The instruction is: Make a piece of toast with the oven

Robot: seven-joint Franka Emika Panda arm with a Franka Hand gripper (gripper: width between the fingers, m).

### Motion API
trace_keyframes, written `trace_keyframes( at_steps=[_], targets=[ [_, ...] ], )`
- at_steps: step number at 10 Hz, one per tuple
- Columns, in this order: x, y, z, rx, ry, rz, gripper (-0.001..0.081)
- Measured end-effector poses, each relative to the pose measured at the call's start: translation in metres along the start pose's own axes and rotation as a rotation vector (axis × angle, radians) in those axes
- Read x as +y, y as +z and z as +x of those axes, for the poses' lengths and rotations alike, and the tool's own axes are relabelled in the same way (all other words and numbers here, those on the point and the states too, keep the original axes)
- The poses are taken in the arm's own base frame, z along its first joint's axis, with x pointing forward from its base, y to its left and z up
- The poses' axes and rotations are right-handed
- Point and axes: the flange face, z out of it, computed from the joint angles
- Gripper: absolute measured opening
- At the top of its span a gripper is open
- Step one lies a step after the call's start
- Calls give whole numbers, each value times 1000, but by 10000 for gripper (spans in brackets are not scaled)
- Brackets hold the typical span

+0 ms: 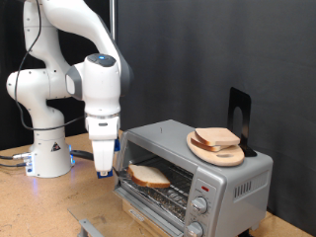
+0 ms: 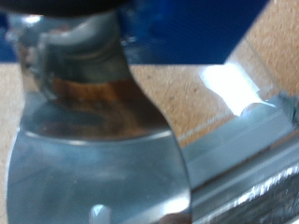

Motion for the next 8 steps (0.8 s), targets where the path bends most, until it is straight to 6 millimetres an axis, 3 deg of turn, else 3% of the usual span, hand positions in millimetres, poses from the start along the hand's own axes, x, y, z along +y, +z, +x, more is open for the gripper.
trace_keyframes(
  at_steps=[4,8],
  targets=[
    [-21,8,18,3,12,-3,391],
    [-21,16,11,-39,-76,0,391]
  ],
)
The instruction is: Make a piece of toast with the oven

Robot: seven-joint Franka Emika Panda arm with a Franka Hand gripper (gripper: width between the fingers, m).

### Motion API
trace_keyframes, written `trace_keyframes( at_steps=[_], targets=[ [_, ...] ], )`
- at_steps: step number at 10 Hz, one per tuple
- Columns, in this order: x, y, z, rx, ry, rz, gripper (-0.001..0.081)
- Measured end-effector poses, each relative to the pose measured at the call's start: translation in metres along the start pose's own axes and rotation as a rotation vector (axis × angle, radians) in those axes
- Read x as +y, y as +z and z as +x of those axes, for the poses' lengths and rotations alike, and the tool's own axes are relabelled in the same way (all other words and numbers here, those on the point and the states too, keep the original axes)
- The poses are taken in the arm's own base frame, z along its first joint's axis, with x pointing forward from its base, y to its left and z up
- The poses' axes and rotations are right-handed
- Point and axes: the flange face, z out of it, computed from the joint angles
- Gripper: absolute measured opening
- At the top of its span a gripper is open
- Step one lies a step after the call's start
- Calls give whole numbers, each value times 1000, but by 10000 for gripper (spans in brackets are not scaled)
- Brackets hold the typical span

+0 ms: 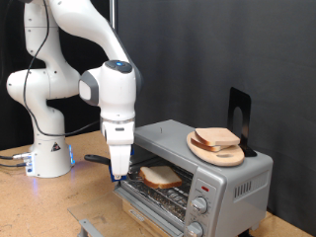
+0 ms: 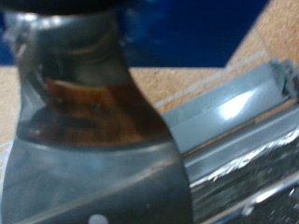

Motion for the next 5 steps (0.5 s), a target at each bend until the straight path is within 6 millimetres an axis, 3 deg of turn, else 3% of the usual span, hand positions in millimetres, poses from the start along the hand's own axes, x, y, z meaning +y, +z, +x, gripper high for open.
trace_keyframes(
  at_steps=[5],
  targets=[
    [12,2,-21,-15,-35,12,391]
  ],
)
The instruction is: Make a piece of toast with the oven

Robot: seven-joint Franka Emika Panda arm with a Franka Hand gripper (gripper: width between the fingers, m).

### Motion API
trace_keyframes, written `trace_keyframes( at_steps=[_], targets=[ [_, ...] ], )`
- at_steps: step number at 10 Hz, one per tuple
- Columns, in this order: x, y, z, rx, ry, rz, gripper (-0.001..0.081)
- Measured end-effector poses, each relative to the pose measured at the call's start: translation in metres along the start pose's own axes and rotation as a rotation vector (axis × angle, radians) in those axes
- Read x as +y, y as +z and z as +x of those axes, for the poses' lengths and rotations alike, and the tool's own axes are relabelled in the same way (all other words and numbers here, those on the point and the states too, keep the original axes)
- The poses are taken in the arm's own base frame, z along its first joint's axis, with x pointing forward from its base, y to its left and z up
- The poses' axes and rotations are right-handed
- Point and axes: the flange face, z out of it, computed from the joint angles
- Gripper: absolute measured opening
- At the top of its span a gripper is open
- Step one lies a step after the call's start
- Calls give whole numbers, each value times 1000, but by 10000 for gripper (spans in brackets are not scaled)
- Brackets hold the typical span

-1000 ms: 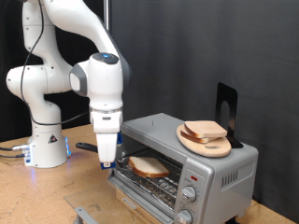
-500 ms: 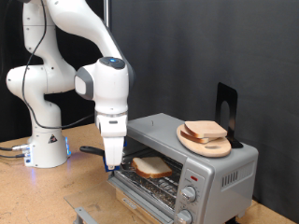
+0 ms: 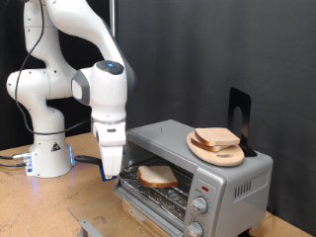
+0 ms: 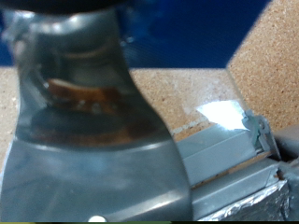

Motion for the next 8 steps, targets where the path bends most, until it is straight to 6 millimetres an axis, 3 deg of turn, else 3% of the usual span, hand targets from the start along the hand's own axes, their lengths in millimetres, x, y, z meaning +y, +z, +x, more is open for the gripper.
trace_keyframes(
  at_steps=[5,8],
  targets=[
    [5,3,-12,45,63,27,391],
    [0,-8,-2,84,70,12,391]
  ],
)
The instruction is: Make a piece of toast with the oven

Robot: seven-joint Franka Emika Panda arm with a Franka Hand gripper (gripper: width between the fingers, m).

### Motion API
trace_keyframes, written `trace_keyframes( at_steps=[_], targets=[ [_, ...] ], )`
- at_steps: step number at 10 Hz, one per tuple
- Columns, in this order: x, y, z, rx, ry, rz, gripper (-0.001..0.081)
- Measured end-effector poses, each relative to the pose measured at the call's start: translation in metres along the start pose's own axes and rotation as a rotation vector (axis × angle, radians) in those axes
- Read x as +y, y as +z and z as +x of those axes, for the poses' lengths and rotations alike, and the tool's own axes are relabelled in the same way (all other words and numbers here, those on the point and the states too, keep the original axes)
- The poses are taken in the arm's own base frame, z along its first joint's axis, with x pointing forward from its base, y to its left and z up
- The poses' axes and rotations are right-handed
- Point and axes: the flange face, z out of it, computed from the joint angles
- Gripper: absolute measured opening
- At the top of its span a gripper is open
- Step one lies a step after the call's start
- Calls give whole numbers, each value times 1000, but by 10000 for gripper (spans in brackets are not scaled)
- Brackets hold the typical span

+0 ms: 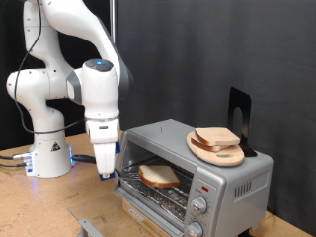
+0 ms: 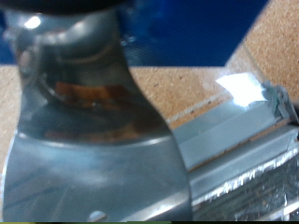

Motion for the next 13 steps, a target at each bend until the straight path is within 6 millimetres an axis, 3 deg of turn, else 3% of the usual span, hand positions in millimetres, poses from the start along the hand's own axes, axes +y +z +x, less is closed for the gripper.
trace_keyframes(
  at_steps=[7,13],
  targets=[
    [-20,-6,14,11,14,-5,391],
    [-6,1,-15,-27,-63,15,391]
  ],
)
